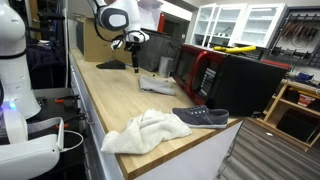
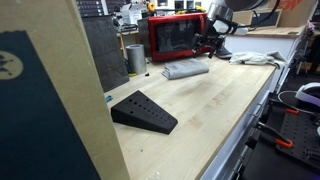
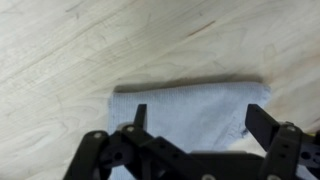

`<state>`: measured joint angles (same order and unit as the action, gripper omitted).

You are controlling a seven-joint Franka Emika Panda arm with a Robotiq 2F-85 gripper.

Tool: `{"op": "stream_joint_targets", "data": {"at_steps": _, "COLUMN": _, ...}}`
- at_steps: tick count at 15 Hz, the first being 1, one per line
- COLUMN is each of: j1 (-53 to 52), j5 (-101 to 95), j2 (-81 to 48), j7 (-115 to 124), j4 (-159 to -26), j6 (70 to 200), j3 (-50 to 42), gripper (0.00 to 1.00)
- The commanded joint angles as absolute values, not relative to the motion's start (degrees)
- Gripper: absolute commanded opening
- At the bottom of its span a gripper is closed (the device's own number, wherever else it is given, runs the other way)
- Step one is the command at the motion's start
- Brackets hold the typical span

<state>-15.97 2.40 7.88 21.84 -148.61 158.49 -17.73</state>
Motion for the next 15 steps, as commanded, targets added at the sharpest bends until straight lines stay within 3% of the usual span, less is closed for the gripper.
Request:
{"op": "stream_joint_targets", "data": {"at_steps": 1, "j1": -6.00, "j5": 2.68, "j2": 6.66, "j7": 13.53, "j4": -146.93, "j6": 153.48, "j3": -11.67, "gripper": 1.00}}
{"op": "stream_joint_targets", "data": {"at_steps": 7, "j1": 2.01, "j5": -6.25, "j2": 2.93, "j7": 10.50, "j4": -144.34, "j6": 152.51, "j3": -6.61, "gripper": 1.00}}
{"op": "stream_joint_targets", "data": {"at_steps": 15, "j1": 1.62, "j5": -15.14, "j2": -3.98, "j7": 5.59, "j4": -137.16, "j6": 152.19, "j3": -3.70, "gripper": 1.00}}
